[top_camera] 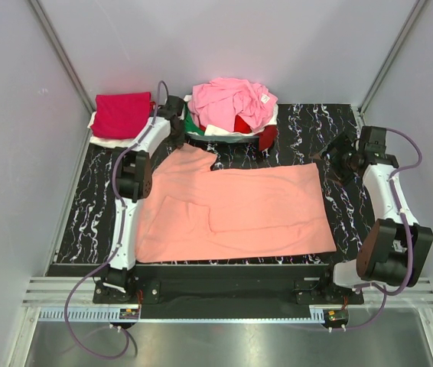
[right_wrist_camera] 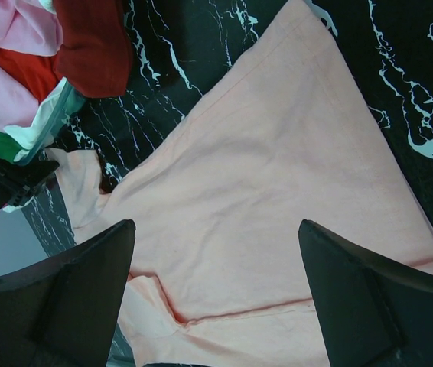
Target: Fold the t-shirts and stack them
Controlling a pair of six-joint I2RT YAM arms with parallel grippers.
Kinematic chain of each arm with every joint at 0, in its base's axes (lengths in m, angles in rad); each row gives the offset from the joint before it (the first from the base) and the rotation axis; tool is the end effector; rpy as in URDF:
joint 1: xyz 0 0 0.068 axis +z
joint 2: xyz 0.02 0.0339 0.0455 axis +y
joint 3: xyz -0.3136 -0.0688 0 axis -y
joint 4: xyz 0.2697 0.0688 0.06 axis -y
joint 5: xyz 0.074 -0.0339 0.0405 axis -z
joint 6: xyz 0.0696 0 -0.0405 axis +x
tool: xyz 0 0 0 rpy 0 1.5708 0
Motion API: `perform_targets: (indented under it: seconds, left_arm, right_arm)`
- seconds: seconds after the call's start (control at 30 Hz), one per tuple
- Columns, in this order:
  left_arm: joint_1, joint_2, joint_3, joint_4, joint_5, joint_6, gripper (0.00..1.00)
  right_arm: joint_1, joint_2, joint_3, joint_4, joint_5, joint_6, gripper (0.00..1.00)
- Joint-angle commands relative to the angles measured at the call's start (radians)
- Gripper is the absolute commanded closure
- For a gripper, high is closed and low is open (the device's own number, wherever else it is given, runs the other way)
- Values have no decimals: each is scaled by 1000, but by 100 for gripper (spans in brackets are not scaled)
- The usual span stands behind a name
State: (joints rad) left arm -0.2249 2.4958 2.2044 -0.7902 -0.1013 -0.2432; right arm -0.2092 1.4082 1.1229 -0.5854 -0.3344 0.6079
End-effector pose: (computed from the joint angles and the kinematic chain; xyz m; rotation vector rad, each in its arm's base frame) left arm 0.5995 -0.1299 0.1558 -0.0576 2.6424 -0.0227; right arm 0.3324 -0.0472 0.2978 0.8376 2.3160 0.5844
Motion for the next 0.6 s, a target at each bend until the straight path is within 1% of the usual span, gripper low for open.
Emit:
perform_targets:
  seconds: [0.0,0.03,0.1,0.13,0.23,0.33,0.43,0.47,0.57]
  left_arm:
    - [-28,12,-23,-4,15,5,83]
    - [-28,5,-20,-9,14,10,92]
    - [-28,-24,-11,-14,8,12,100]
    - [-28,-37,-11,-15,8,16,100]
    - [-28,-101,-23,-20,12,24,100]
    - [-28,-162,-44,-32,14,30,100]
    - [-28,-221,-75,-46,18,38,100]
    - [-28,-236,-87,-43,20,38,100]
    - [-28,-305,-168,-24,29,41,100]
  right_arm:
    - [7,14,-11,59,-21,3,5]
    - [7,34,-20,87,-35,10,5]
    - [7,76,-9,85,-38,3,5]
    - [7,133,21,78,-38,-3,5]
    - [8,237,95,56,-34,-17,7]
    - [8,306,156,50,-12,-31,7]
    - [22,386,247,-10,61,-74,7]
    - [27,408,271,-31,114,-85,7]
    - [30,474,325,-53,133,-112,7]
